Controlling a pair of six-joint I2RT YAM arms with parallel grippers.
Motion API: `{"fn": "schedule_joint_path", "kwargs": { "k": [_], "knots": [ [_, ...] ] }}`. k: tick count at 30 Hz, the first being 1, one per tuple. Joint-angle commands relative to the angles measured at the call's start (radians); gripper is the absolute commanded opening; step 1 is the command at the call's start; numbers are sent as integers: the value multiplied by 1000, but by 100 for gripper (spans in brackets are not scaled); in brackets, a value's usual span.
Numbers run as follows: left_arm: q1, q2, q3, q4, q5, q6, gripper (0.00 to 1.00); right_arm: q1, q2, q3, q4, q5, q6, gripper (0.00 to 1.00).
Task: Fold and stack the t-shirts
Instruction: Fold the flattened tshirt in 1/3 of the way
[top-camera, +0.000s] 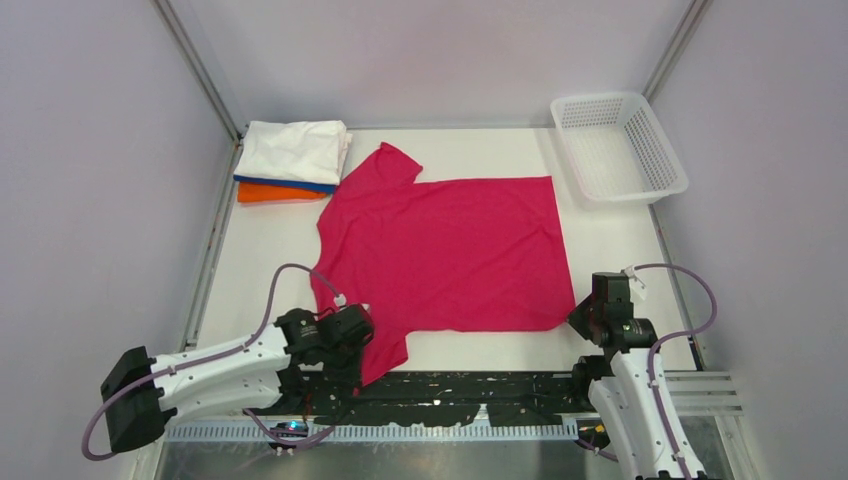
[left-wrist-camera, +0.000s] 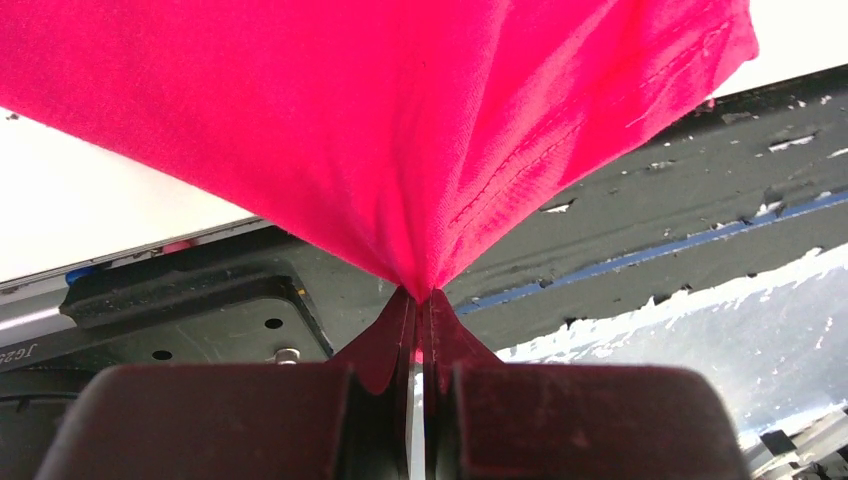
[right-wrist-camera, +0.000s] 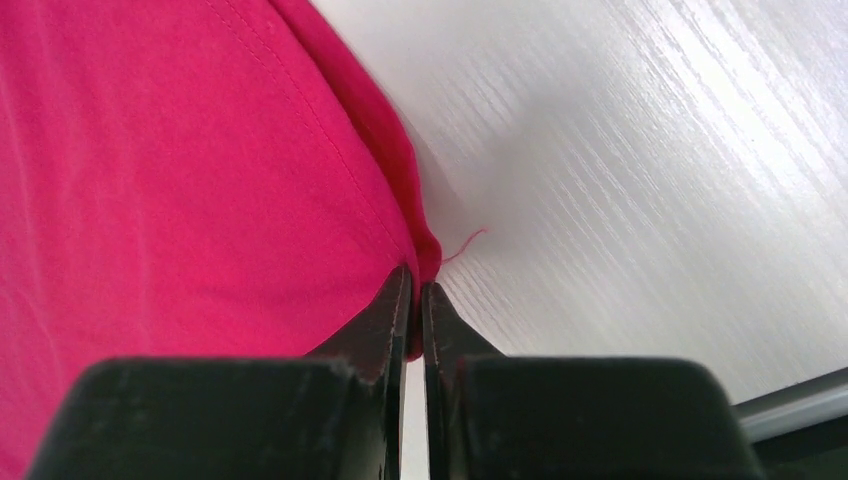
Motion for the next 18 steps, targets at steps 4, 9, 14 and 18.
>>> {"fn": "schedule_joint_path", "kwargs": {
  "k": [4,9,14,18],
  "knots": [
    [-7,-15,51,55,44,61,0,-1,-24,28,24,-50,-15,7],
    [5,42,132,180,66,171,0,-1,14,32,98,-90,-53,6],
    [77,75,202,217,62,237,0,-2,47,51,159,-143,-89,6],
    [176,77,223,277,102,260,0,-1,86,82,196,-154,-112,6]
  ]
}}
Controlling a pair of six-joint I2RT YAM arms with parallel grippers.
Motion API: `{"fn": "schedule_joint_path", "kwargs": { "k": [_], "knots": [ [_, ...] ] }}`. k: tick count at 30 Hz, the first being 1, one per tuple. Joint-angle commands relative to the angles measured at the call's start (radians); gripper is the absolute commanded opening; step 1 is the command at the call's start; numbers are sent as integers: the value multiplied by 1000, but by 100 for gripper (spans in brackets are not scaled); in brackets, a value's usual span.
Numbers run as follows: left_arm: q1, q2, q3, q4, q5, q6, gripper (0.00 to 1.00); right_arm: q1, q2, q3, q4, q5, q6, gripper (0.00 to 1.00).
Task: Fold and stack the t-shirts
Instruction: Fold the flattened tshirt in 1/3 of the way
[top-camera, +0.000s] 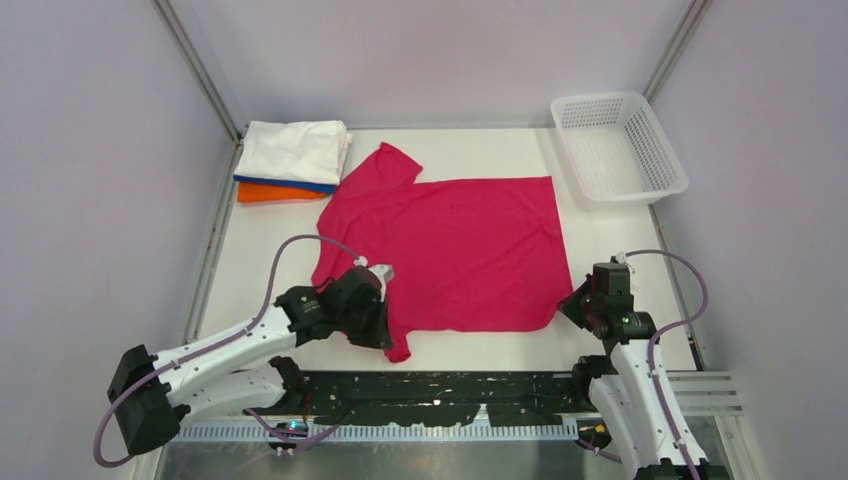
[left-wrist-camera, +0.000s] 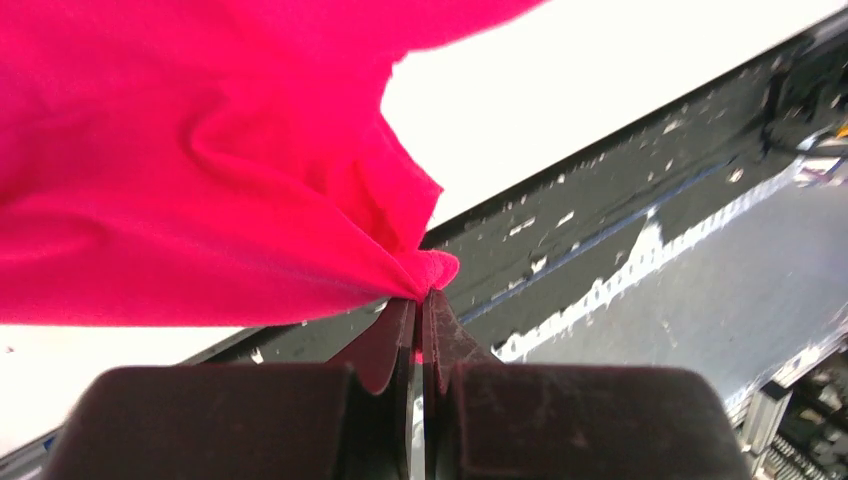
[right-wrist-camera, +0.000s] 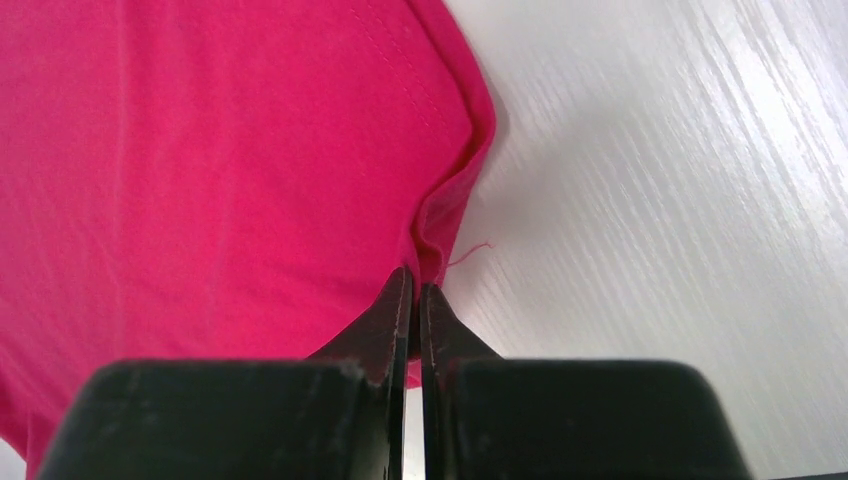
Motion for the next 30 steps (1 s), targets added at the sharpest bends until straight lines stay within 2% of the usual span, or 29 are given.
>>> {"fn": "schedule_joint_path", "kwargs": {
  "k": [1,9,17,23,30],
  "knots": [
    [96,4,49,99,39,62,0,-1,40,78,103,-35,-45,6],
    [341,79,147,127,-4,75,0,-1,151,151,179,-36,-54,6],
    [525,160,231,105,35,143,0,-2,251,242,181,2,-74,6],
    [602,180,280,103,60,205,0,-3,287,288,168,80,-80,5],
    [629,229,356,110,83,305,0,-3,321,341,175,98,-97,6]
  ]
}}
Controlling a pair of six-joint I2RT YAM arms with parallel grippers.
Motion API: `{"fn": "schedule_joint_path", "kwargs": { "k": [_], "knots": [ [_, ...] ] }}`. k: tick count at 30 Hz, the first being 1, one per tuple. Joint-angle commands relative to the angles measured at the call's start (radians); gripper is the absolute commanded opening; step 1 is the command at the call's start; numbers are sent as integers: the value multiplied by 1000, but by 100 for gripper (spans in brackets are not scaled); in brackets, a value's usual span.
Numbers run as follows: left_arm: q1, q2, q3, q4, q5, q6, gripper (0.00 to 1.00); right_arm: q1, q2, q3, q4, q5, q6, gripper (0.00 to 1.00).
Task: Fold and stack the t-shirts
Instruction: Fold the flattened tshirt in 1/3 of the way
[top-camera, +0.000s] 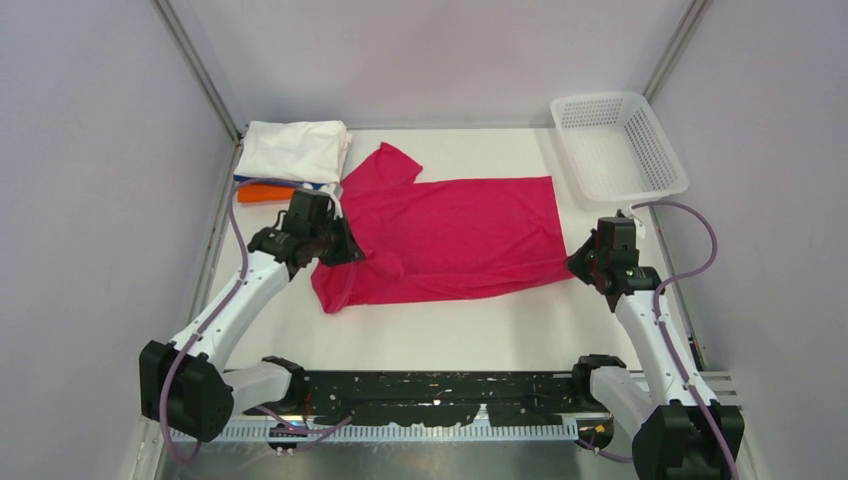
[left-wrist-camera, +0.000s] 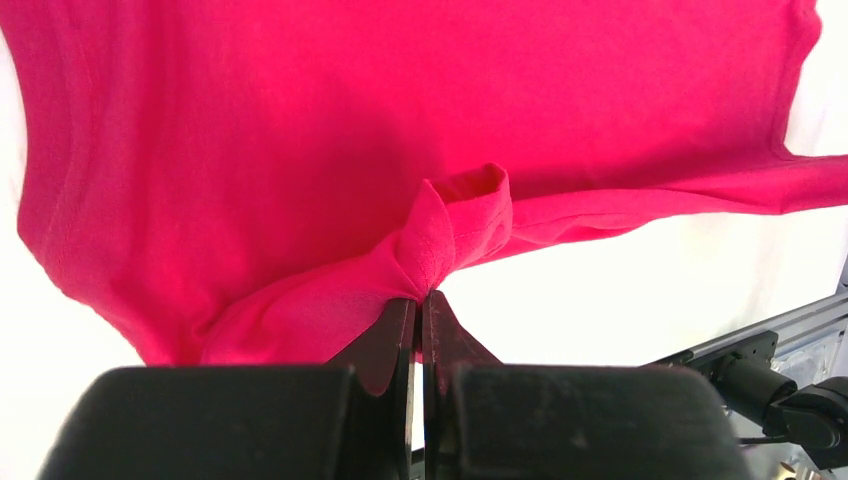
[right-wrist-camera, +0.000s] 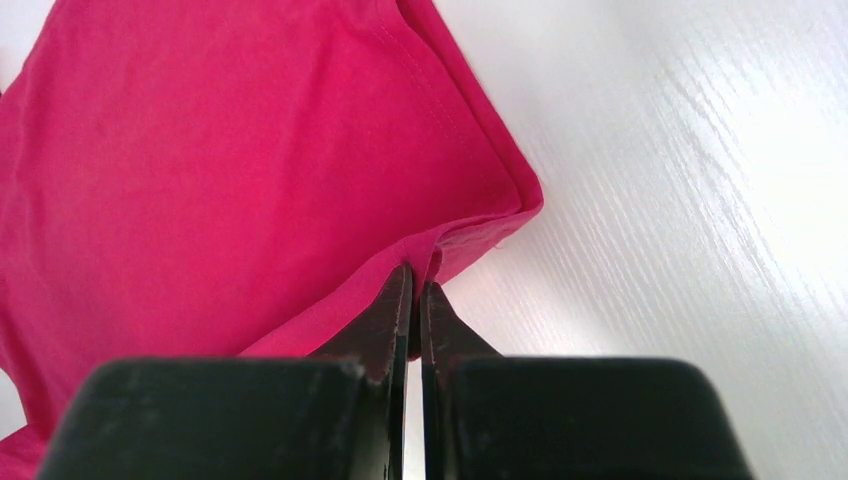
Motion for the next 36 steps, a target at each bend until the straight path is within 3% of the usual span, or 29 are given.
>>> {"fn": "schedule_joint_path", "kwargs": {
  "k": [1,14,18,19,20,21,22,24,25,26,27,31,36],
  "knots": [
    [16,43,90,30,43,101,0,-3,19,68,37,37,-26,5],
    [86,351,355,-1,109,315,0,-3,204,135,149,32,-29,9],
    [103,543,487,-30,134,378,7,-3,319,174,202,50,-21,15],
    [111,596,557,-59,128,380,14,-3,360,185,205,71,-20,19],
    [119,649,624,-99,119,381,25,-3,382,214,206,87,-20,31],
    [126,699,694,-139,99,373,42,-3,421,228,205,116,-23,37],
    [134,739,762,-175,70,359,57,-3,436,262,203,125,-28,51],
    [140,787,870,-243,42,335,73,-3,468,307,183,124,-44,67],
    [139,787,889,-250,41,333,90,-2,471,314,177,103,-54,71],
    [137,771,887,-250,40,330,98,2,466,316,176,96,-58,81],
    [137,743,866,-242,37,324,99,11,448,312,176,88,-68,87],
    [114,556,628,-136,57,259,100,22,365,240,181,46,-82,99],
    [-5,349,315,-13,76,211,100,110,287,117,238,-77,-102,95]
  ]
}}
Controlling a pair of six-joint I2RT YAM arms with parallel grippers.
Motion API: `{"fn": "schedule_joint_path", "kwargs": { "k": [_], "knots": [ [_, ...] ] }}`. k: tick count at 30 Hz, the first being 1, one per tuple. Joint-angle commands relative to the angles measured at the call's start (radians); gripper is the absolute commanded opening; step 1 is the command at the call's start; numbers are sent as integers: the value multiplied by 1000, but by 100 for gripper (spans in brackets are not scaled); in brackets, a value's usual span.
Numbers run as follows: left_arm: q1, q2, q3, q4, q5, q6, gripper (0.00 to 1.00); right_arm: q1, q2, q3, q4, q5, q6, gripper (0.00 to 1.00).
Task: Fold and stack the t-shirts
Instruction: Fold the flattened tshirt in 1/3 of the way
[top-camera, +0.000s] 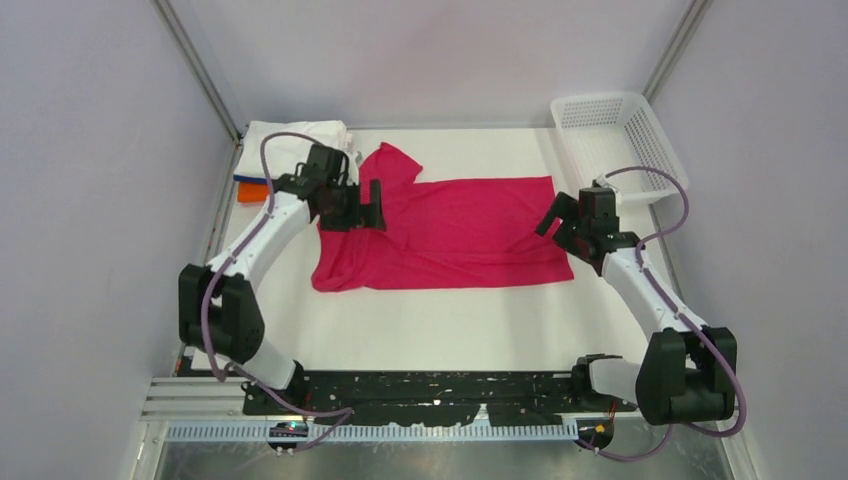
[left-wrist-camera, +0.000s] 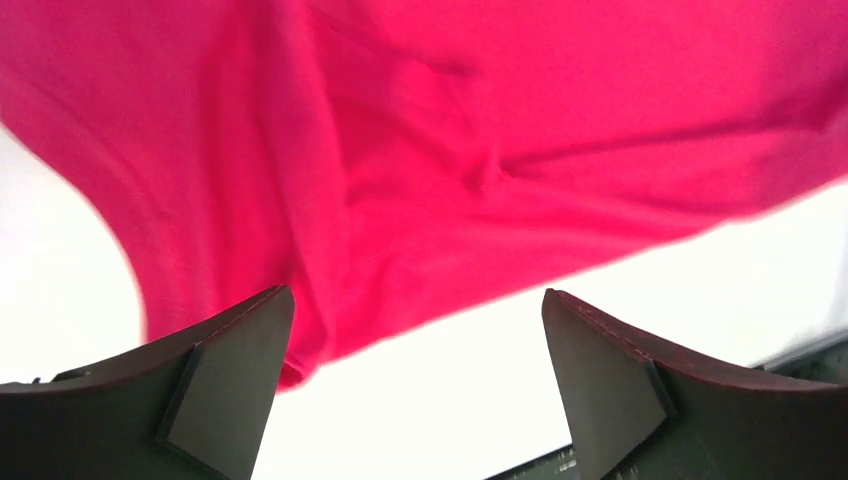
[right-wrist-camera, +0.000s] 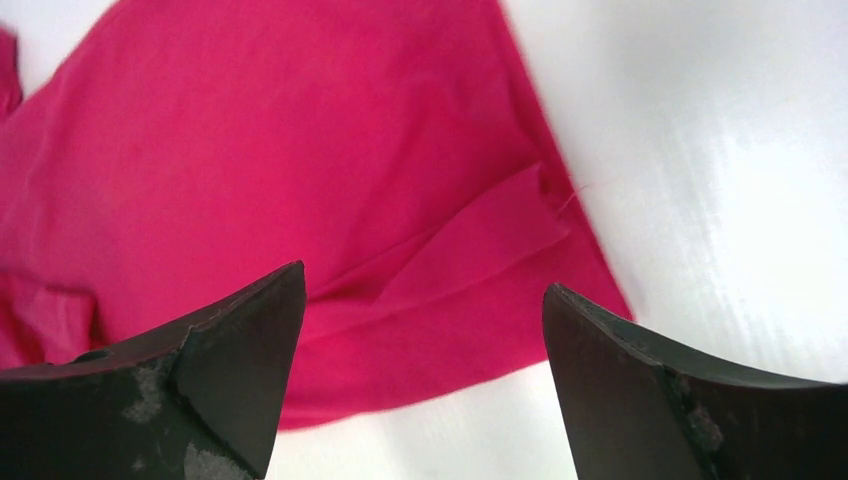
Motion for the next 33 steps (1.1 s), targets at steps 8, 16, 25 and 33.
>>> {"fn": "schedule_joint_path", "kwargs": {
  "k": [8,16,25,33],
  "knots": [
    [-143,-89,-301,135,-69,-106,100,131,-2,-108,128,-171,-41,96],
    [-48,24,-303,144,-91,-125,100,131,47,-104,136,-146,-58,95],
    [129,71,-146,42,-374,-169,100,130,72,-86,128,-106,-84,95],
    [121,-27,-163,38,-255,-189,99,126,71,-79,124,-133,-102,95]
  ]
}}
